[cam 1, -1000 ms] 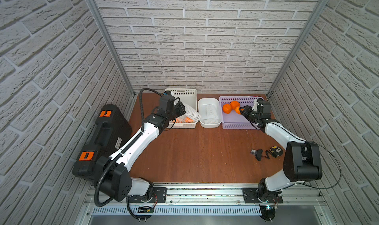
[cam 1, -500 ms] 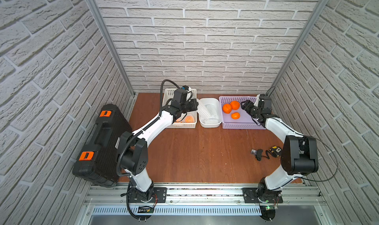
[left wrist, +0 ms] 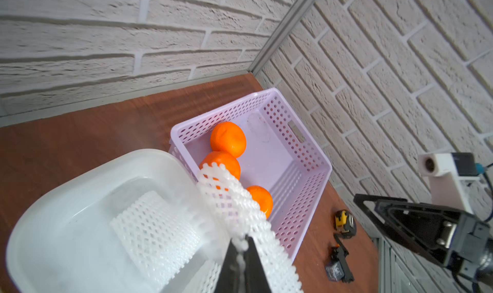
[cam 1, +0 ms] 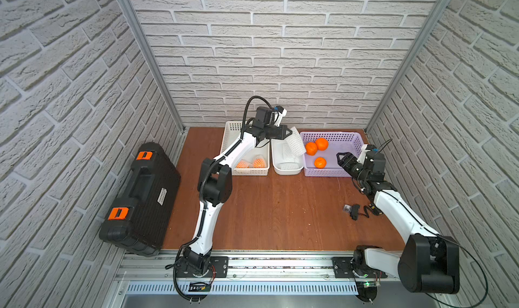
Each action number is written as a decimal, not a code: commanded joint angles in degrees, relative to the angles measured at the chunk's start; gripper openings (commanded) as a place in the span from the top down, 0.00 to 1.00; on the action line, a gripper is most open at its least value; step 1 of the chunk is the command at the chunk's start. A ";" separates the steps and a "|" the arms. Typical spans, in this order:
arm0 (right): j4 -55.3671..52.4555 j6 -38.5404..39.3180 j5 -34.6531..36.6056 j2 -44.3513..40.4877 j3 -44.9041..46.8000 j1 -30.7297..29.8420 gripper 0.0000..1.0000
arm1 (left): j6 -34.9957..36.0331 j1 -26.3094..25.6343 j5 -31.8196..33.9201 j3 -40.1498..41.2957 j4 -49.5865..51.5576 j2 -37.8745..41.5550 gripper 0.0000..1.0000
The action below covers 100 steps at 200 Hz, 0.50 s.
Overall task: Remove foam nets from oranges
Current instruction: Place the orange in the basket, then place the foam net into the storage box.
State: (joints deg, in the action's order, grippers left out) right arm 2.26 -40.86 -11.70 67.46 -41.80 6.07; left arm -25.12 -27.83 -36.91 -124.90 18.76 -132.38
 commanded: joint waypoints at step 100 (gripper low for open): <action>-5.77 5.44 -1.37 -5.45 1.83 -1.31 0.31 | 3.36 5.22 -12.72 -11.75 10.45 -12.91 0.99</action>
State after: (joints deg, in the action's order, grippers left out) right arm -3.68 -36.58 -12.56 62.37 -40.69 5.34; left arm -24.49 -23.40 -48.42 -134.50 25.54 -145.25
